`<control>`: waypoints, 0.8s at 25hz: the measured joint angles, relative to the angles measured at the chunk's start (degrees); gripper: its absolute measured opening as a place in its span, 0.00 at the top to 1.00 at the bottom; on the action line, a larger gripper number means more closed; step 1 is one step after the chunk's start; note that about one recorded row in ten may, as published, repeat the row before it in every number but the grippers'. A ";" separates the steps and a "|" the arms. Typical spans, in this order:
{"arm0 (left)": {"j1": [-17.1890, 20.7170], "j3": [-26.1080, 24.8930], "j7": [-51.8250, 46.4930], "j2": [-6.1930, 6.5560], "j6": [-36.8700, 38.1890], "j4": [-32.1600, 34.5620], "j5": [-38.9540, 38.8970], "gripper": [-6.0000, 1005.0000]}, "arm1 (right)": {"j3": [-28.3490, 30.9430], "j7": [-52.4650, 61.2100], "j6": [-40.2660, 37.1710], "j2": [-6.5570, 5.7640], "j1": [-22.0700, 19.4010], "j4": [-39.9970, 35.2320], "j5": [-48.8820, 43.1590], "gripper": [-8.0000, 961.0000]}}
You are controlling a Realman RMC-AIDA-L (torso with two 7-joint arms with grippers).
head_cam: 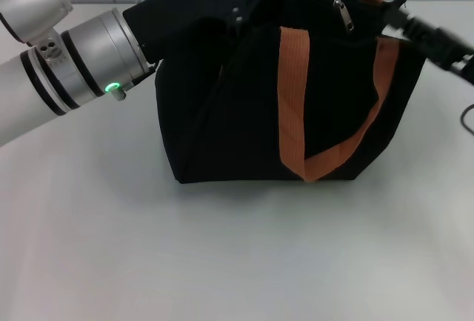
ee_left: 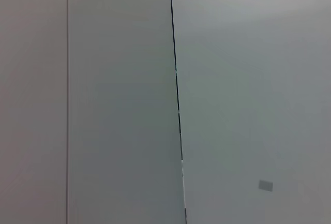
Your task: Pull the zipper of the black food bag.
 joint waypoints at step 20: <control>0.00 0.57 0.00 0.00 0.32 -0.16 -0.74 0.86 | -3.72 -8.53 -2.77 0.05 -0.49 2.06 3.34 0.60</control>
